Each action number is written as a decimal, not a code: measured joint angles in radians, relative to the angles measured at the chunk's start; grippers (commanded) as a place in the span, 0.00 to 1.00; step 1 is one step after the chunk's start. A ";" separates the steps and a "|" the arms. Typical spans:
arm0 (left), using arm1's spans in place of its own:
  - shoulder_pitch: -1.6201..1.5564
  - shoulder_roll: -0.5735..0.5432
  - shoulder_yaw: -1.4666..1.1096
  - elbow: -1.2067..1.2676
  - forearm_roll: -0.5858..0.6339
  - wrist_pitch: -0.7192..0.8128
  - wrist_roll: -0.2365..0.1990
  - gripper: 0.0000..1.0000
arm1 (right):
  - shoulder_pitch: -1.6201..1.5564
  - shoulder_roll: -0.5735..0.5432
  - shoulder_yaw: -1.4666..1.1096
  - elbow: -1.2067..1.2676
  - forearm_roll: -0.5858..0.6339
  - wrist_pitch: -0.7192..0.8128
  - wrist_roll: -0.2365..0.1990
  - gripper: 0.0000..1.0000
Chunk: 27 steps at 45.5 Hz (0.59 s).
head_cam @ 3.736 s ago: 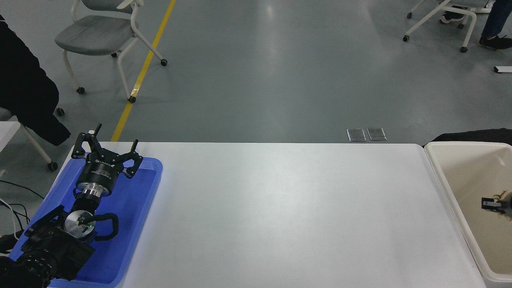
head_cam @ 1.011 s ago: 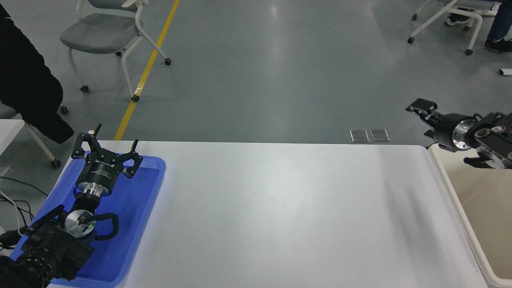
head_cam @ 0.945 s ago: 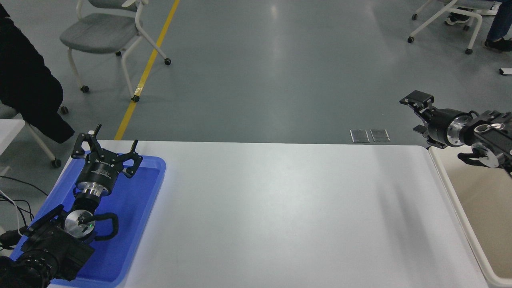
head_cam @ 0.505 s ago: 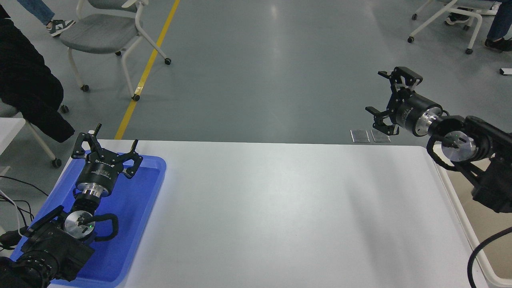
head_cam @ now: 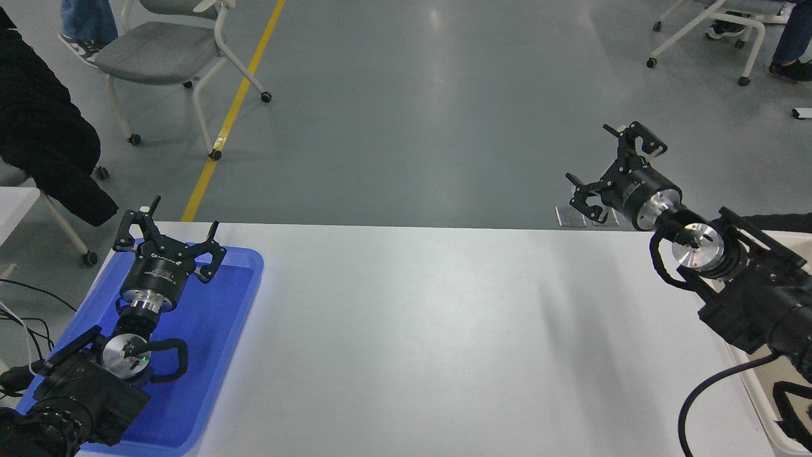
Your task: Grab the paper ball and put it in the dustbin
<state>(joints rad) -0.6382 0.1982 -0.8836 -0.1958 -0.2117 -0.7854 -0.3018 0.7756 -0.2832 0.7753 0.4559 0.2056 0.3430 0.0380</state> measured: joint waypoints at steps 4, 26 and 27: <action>0.000 0.000 0.000 0.000 0.000 0.000 0.000 1.00 | -0.033 0.006 0.019 -0.013 0.013 0.027 0.018 1.00; 0.000 0.000 0.000 0.001 0.000 0.000 0.000 1.00 | -0.180 0.017 0.069 -0.067 0.036 0.177 0.092 1.00; 0.000 0.000 0.000 0.001 0.000 0.000 0.000 1.00 | -0.183 0.017 0.069 -0.068 0.036 0.182 0.093 1.00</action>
<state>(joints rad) -0.6383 0.1979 -0.8836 -0.1950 -0.2117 -0.7854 -0.3017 0.5924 -0.2665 0.8446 0.3882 0.2416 0.5248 0.1307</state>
